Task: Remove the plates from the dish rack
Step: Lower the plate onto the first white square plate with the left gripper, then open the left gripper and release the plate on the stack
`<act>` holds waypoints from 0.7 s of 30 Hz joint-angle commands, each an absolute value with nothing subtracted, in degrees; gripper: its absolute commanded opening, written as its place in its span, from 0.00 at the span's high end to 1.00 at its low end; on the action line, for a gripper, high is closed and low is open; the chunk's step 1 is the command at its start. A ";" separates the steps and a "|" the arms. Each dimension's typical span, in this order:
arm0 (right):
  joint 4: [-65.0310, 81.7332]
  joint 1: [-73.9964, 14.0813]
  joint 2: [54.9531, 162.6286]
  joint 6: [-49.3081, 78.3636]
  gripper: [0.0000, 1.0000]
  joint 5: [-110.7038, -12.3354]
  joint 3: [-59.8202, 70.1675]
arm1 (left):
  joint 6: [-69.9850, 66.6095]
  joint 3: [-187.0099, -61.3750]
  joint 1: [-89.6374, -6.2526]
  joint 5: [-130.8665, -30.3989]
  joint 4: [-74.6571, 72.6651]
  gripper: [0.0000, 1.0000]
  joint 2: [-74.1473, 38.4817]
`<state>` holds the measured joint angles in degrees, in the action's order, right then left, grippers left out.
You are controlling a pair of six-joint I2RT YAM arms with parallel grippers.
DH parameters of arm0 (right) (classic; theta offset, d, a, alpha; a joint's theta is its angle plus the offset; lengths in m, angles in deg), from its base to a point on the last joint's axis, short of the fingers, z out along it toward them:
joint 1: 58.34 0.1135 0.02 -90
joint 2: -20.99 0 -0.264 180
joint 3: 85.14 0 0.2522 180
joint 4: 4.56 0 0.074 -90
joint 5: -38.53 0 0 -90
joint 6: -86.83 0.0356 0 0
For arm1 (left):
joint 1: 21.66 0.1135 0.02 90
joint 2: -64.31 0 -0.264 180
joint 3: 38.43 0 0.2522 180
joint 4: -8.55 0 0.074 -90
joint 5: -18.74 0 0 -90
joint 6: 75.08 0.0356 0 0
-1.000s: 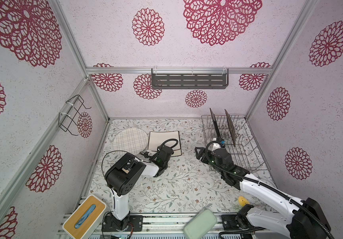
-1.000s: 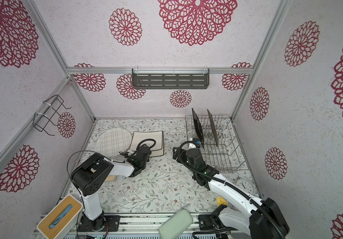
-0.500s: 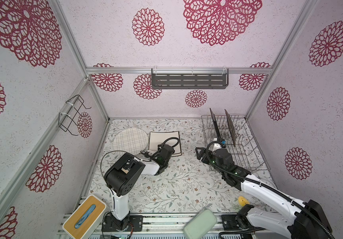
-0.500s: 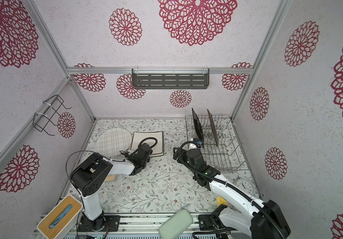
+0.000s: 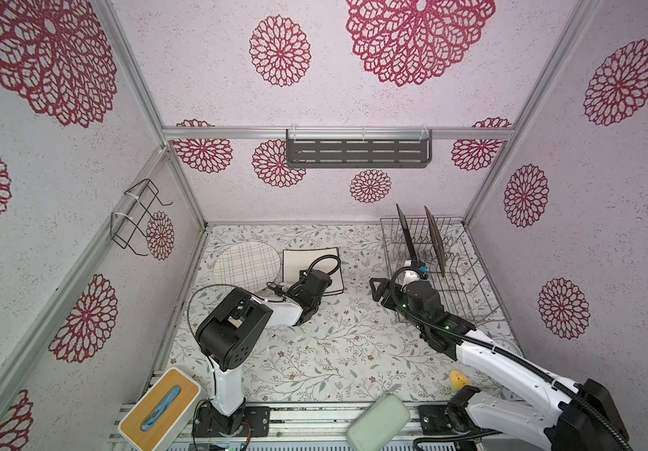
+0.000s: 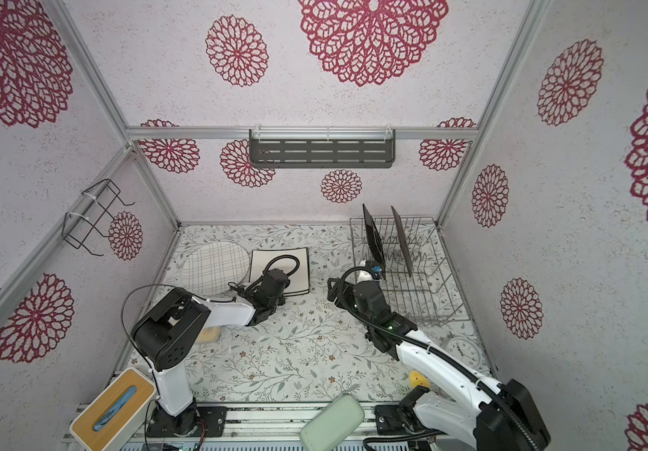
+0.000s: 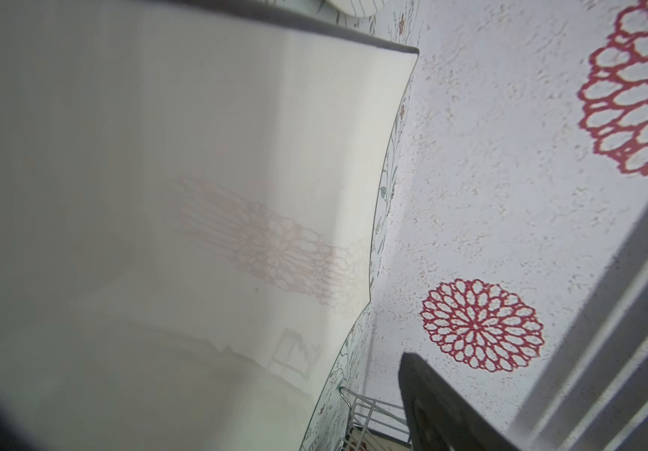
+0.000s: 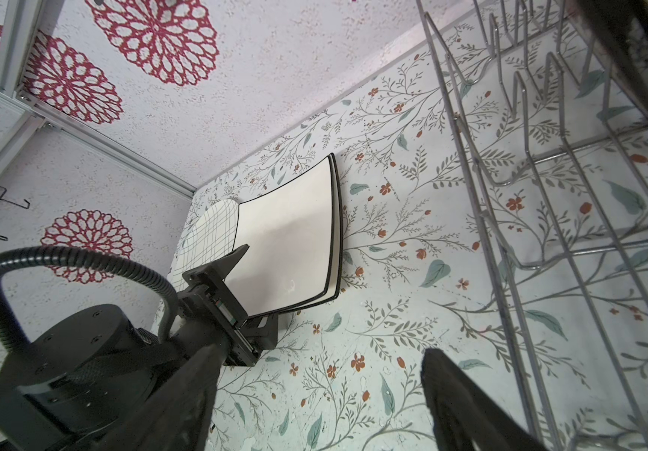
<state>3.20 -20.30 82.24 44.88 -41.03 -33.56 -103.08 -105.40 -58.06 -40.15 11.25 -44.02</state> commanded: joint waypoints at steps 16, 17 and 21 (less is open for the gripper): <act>3.03 -20.26 80.17 45.12 0.16 -39.65 -30.95 | -105.83 -111.68 -56.90 -43.65 -3.42 0.05 -40.50; 3.05 -20.20 80.08 45.16 0.16 -39.60 -30.93 | -105.92 -111.86 -56.89 -43.75 -3.98 0.04 -40.46; 3.14 -20.11 79.76 45.17 0.16 -39.49 -30.86 | -106.03 -113.51 -56.89 -44.01 -8.41 0.01 -40.21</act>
<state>3.53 -20.30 81.50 44.90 -40.96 -33.56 -105.17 -111.85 -57.23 -43.84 -3.70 -42.95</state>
